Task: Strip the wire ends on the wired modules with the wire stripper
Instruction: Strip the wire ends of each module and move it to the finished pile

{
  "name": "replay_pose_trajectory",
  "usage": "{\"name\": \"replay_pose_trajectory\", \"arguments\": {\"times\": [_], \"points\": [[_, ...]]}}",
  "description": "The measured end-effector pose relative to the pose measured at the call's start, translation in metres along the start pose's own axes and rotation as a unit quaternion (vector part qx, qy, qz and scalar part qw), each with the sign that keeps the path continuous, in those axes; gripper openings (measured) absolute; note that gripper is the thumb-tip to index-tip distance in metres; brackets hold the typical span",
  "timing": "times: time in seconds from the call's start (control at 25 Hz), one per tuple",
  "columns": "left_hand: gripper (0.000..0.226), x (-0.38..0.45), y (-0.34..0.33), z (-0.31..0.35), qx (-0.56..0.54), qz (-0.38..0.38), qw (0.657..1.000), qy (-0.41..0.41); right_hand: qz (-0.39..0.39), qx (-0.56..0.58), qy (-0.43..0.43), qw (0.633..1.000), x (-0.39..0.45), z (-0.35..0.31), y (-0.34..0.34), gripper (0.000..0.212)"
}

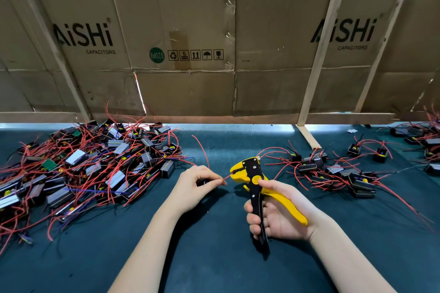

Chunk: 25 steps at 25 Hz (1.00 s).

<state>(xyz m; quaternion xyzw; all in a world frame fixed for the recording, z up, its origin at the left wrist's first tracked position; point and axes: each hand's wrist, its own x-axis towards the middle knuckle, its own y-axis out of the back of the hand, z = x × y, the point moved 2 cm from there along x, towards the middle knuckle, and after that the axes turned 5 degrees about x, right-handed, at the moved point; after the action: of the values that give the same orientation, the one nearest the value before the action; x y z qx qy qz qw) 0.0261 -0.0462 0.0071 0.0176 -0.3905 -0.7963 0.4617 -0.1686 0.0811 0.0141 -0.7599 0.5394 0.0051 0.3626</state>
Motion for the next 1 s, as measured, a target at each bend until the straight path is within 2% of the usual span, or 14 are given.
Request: {"name": "replay_pose_trajectory", "arguments": {"times": [0.2,0.44,0.6,0.8,0.88,1.0], "points": [[0.014,0.0,0.001,0.0,0.003,-0.004,1.0,-0.001,-0.008,-0.008,0.002,1.0,0.0,0.001,0.001,0.05],[0.013,0.0,0.001,0.0,-0.008,-0.003,1.0,-0.006,0.025,0.001,-0.006,1.0,-0.001,0.0,-0.004,0.055],[0.008,0.0,0.002,-0.002,-0.023,-0.009,1.0,0.011,0.042,-0.038,-0.002,0.998,-0.003,0.0,-0.006,0.06],[0.033,-0.001,0.012,-0.011,-0.132,-0.095,0.986,0.028,0.11,-0.031,0.023,0.993,0.0,-0.003,-0.004,0.06],[0.027,-0.001,0.013,-0.012,-0.144,-0.092,0.985,0.021,0.109,-0.002,0.03,0.994,-0.001,-0.003,-0.002,0.06],[0.013,0.001,0.011,-0.013,-0.108,-0.044,0.993,0.008,0.081,0.04,0.046,0.995,0.0,0.001,-0.005,0.058]]}}
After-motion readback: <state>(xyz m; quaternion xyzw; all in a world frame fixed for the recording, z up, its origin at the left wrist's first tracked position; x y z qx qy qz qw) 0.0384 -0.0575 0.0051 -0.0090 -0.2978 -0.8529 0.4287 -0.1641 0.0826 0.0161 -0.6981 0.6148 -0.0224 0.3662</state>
